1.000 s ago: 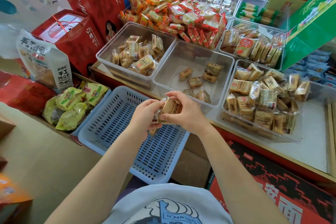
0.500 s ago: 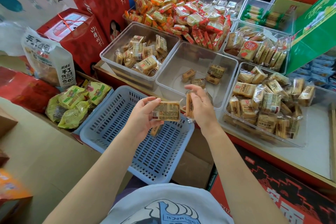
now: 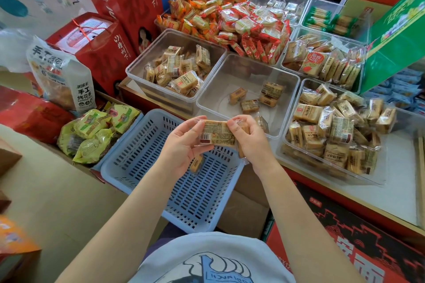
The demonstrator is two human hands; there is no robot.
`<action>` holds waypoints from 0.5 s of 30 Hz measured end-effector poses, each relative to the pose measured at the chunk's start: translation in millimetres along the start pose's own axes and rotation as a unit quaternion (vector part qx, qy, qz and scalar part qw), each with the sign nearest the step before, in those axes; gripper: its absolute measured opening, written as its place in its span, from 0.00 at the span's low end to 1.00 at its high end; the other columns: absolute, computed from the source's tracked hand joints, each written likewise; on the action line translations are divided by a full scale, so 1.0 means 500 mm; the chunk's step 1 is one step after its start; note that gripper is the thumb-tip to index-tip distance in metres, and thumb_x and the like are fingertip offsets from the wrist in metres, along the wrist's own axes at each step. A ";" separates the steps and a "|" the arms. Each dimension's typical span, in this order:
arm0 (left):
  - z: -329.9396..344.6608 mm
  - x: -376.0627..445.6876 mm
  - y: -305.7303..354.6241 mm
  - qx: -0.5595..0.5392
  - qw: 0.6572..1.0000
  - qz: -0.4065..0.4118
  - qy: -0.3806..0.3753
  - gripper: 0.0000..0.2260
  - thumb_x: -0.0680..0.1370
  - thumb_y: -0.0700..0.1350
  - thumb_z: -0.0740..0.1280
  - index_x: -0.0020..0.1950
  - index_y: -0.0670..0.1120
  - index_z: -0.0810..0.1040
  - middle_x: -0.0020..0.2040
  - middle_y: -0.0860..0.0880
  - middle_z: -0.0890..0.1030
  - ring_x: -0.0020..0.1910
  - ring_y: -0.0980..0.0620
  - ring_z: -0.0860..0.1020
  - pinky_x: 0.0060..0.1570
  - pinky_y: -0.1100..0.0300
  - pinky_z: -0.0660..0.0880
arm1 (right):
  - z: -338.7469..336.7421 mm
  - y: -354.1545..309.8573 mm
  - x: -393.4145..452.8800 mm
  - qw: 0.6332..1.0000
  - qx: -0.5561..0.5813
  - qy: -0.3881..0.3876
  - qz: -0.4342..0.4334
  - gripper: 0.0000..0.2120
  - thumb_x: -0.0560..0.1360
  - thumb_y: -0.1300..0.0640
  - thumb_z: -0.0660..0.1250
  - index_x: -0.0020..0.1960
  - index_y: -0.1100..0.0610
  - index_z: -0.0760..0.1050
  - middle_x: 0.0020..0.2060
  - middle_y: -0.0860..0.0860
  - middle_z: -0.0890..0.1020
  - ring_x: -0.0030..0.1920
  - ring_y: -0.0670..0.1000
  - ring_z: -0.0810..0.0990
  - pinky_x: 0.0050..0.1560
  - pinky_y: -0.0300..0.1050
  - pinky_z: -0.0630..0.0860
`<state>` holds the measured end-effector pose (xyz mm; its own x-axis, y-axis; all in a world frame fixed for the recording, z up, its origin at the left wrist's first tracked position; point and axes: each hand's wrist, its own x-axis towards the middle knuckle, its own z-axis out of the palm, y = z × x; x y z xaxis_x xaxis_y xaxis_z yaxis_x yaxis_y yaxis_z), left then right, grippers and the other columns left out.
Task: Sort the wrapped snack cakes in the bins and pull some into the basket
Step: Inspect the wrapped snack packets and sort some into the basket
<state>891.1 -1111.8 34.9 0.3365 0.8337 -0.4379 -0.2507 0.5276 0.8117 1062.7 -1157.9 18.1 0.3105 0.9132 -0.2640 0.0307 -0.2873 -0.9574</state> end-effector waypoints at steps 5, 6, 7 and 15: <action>0.006 0.003 -0.017 0.053 0.995 0.024 0.087 0.08 0.85 0.42 0.63 0.58 0.43 0.82 0.48 0.44 0.87 0.44 0.50 0.86 0.33 0.62 0.81 | 0.012 -0.003 -0.008 0.999 0.046 0.002 0.017 0.10 0.82 0.46 0.66 0.53 0.53 0.78 0.50 0.54 0.84 0.54 0.53 0.83 0.52 0.48 0.83; 0.007 0.004 -0.019 0.064 0.992 0.029 0.107 0.08 0.85 0.42 0.63 0.58 0.43 0.82 0.48 0.44 0.86 0.43 0.51 0.86 0.32 0.62 0.81 | 0.016 -0.004 -0.010 0.998 0.053 0.004 0.023 0.10 0.82 0.46 0.66 0.52 0.53 0.78 0.49 0.53 0.84 0.53 0.53 0.83 0.53 0.49 0.82; 0.008 0.005 -0.021 0.072 0.989 0.032 0.126 0.08 0.85 0.42 0.63 0.58 0.43 0.82 0.48 0.44 0.86 0.42 0.52 0.86 0.31 0.62 0.80 | 0.019 -0.004 -0.012 0.998 0.055 0.009 0.026 0.10 0.82 0.46 0.66 0.52 0.53 0.78 0.49 0.54 0.84 0.52 0.53 0.83 0.53 0.50 0.82; 0.007 0.009 -0.014 0.077 0.985 0.033 0.154 0.08 0.86 0.43 0.60 0.55 0.43 0.78 0.50 0.42 0.85 0.41 0.52 0.85 0.29 0.62 0.78 | 0.023 -0.003 -0.022 0.997 0.071 0.024 0.020 0.14 0.78 0.42 0.69 0.50 0.53 0.81 0.47 0.55 0.86 0.49 0.53 0.85 0.52 0.49 0.82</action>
<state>897.5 -1112.6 28.5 0.0268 0.8877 -0.4596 -0.1151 0.4595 0.8807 1048.3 -1164.1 20.8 0.3534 0.8859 -0.3005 -0.1171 -0.2768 -0.9537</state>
